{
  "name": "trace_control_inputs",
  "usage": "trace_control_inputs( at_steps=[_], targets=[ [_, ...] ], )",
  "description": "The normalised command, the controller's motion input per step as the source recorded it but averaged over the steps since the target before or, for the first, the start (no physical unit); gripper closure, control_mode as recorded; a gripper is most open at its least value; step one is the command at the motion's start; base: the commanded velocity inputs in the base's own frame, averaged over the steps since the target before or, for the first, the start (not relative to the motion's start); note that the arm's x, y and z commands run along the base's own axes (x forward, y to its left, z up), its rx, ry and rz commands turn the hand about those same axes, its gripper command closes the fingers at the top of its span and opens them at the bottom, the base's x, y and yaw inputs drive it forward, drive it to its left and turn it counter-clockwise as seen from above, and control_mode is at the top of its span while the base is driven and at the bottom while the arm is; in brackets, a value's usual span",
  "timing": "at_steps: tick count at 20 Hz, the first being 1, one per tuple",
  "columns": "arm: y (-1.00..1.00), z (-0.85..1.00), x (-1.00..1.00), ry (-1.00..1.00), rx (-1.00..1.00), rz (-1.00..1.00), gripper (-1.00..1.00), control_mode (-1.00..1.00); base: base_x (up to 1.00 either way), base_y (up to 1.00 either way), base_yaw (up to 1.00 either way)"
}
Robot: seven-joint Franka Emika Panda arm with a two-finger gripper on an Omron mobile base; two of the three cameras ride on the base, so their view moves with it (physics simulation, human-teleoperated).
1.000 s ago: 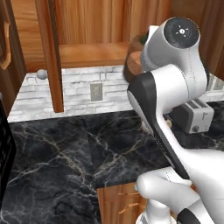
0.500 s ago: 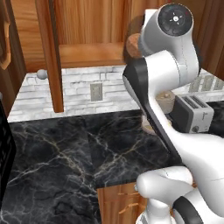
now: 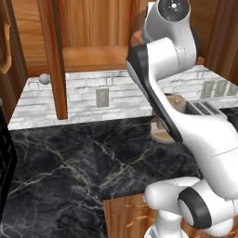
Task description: Pick the jar and jar from the dining table and place them in the open cabinet. Close the cabinet after placing the objects.
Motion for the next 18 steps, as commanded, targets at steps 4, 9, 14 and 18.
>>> trace_control_inputs(
  at_steps=[4,9,14,18],
  targets=[
    [0.0,0.03,0.58,0.0,0.0,0.0,1.0,-1.0,0.0,0.0,0.0],
    [0.0,0.02,0.59,0.0,-0.01,0.0,1.0,-1.0,0.0,0.0,0.0],
    [0.0,0.0,0.59,0.0,0.0,0.0,1.0,-1.0,0.0,0.0,0.0],
    [0.0,0.0,0.43,-0.02,-0.04,0.0,1.0,-1.0,0.0,0.0,0.0]
  ],
)
